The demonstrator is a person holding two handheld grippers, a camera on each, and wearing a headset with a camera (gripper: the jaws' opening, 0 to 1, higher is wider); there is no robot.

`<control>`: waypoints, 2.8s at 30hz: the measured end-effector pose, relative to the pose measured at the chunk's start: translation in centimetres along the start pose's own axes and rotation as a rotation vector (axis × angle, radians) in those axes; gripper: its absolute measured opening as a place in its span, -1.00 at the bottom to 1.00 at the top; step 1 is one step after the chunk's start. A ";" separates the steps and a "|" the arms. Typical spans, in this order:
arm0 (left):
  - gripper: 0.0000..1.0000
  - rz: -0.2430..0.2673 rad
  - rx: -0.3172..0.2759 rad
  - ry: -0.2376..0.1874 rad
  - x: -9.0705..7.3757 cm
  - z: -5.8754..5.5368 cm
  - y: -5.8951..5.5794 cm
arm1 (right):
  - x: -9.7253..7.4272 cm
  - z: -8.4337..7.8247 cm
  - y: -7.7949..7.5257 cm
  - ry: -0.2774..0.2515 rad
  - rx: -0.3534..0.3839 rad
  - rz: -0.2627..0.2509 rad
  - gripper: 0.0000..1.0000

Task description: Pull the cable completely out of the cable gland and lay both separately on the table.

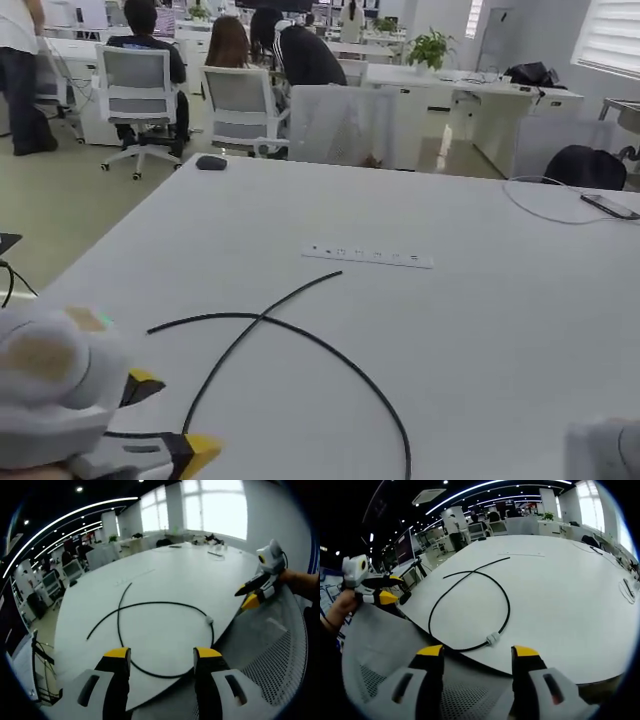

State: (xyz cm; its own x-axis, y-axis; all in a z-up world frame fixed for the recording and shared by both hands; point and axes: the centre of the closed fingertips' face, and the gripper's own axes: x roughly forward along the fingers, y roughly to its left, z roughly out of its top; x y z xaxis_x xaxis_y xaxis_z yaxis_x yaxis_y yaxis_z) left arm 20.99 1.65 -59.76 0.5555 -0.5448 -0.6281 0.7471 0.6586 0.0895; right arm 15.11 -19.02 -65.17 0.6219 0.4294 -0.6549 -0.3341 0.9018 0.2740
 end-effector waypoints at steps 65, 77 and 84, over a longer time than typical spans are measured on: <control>-0.65 -0.451 0.515 0.242 9.3 3.0 -10.8 | 0.3 2.8 3.7 0.048 -0.427 0.237 -0.18; -0.68 -0.463 0.579 0.228 4.6 2.0 -9.9 | 4.3 4.1 8.9 0.186 -0.982 0.618 -0.28; -0.67 -0.491 0.564 0.233 3.2 0.9 -10.1 | 4.5 2.8 11.2 0.220 -0.964 0.698 -0.70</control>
State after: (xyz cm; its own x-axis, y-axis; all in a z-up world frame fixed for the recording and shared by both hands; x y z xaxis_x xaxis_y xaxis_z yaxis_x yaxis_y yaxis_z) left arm 15.57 -7.24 -61.98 0.0694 -0.5413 -0.8380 0.9946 -0.0269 0.0998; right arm 16.12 -6.86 -63.12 -0.0052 0.7077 -0.7065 -0.9987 0.0327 0.0401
